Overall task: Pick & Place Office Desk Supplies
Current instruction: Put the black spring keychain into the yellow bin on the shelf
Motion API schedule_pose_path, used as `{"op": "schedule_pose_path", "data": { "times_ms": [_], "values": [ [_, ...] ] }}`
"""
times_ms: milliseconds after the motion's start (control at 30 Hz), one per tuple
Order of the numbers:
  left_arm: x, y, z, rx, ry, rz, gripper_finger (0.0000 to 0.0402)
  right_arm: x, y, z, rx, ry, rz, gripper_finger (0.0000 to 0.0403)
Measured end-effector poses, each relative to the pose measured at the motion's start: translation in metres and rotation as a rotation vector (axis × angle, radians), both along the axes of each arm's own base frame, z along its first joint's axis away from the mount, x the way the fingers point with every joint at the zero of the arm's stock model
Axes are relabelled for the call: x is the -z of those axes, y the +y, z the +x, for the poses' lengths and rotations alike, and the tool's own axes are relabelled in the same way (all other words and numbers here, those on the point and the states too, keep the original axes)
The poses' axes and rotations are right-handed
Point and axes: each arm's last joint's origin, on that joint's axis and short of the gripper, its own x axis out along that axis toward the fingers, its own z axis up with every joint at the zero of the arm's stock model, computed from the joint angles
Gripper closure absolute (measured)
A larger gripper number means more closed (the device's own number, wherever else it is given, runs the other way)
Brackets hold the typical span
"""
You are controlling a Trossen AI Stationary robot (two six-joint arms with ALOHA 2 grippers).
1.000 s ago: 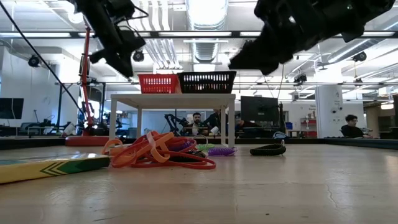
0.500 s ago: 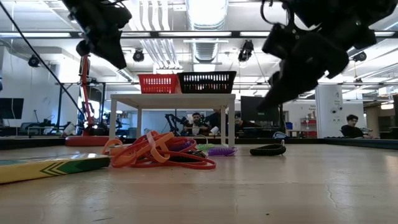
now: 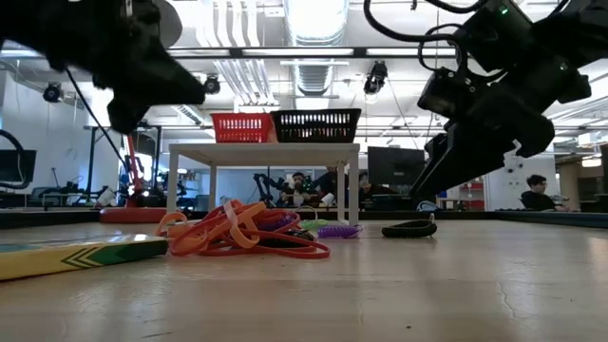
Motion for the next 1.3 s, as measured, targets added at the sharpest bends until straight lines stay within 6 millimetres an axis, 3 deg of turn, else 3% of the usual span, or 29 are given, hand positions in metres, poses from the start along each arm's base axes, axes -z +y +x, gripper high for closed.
{"op": "schedule_pose_path", "data": {
  "times_ms": [167, 367, 567, 667, 733, 867, 1033, 1167, 1300],
  "values": [
    [0.020, 0.001, -0.001, -0.077, 0.007, -0.016, 0.0335, 0.012, -0.006, 0.004, 0.032, 0.047, -0.001, 0.0228],
    [0.030, 0.000, 0.004, -0.101, 0.041, -0.012, 0.0335, 0.028, -0.012, 0.013, 0.046, 0.113, -0.018, 0.0251],
    [0.036, -0.001, 0.006, -0.110, 0.054, -0.023, 0.0335, 0.027, -0.010, 0.018, 0.028, 0.123, -0.018, 0.0324],
    [0.036, -0.002, 0.007, -0.112, 0.049, -0.030, 0.0335, 0.019, -0.009, 0.019, -0.018, 0.112, 0.029, 0.0337],
    [0.036, -0.002, 0.007, -0.112, 0.047, -0.032, 0.0335, 0.006, -0.007, 0.022, -0.048, 0.061, 0.063, 0.0366],
    [0.036, -0.002, 0.007, -0.115, 0.040, -0.034, 0.0335, -0.028, -0.005, 0.034, -0.082, -0.070, 0.093, 0.0374],
    [0.035, -0.001, 0.008, -0.131, 0.034, -0.028, 0.0335, -0.095, -0.013, 0.057, -0.065, -0.308, -0.010, 0.0373],
    [0.035, -0.001, 0.008, -0.138, 0.025, -0.028, 0.0335, -0.147, -0.042, 0.075, 0.046, -0.411, -0.178, 0.0373],
    [0.035, -0.001, 0.008, -0.141, 0.025, -0.024, 0.0335, -0.187, -0.094, 0.088, 0.185, -0.426, -0.298, 0.0372]
  ]
}}
